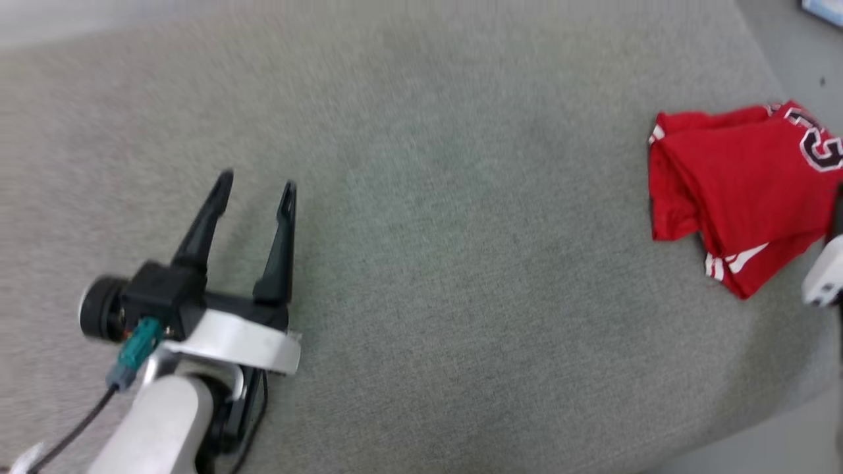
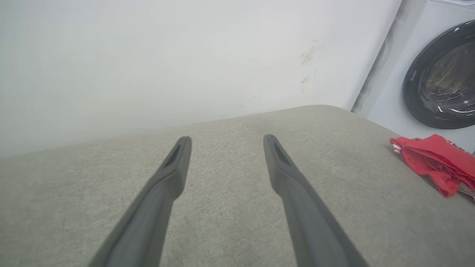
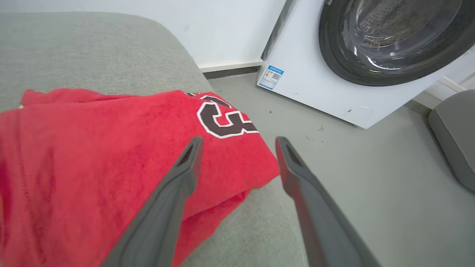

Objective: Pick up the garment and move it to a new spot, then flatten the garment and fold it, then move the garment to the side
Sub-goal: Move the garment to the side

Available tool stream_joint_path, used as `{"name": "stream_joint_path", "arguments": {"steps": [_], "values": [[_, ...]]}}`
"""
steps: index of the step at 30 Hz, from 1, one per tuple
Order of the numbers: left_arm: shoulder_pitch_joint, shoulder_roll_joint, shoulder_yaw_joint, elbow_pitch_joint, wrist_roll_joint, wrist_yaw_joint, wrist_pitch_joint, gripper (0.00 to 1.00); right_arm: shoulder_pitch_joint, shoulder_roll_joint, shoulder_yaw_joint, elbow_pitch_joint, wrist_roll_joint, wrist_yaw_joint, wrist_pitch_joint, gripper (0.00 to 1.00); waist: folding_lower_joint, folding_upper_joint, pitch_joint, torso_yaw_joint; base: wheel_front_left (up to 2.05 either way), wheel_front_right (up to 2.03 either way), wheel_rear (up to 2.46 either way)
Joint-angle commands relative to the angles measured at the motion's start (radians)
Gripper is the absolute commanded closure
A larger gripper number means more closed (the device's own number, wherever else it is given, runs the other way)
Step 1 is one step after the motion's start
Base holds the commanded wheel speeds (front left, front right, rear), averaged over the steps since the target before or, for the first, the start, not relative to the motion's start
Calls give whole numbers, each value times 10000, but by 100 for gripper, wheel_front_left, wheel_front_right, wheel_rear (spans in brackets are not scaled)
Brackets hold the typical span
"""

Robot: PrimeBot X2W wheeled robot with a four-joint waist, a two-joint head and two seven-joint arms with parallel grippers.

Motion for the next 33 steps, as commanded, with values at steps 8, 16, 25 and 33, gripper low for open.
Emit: {"name": "stream_joint_path", "arguments": {"steps": [8,16,25,33], "values": [[1579,-341,285,569,-558,495,-458,0,2676,1257,1364,-2263,956,-7,249,0,0,0,-2267,1127,0,0,0],[2212,-631,486,929,-835,604,-675,0,4910,1718,3250,-5229,2520,-7,1086,0,0,0,-3091,2464,0,0,0],[2673,-407,1013,1200,-780,455,-835,0,6270,1755,4298,-7828,3674,-7,1504,0,0,0,-3548,3577,0,0,0],[3368,-269,1106,1194,-625,221,-872,0,7422,1751,4394,-9183,3843,-6,1787,0,0,0,-4089,3649,0,0,0]]}}
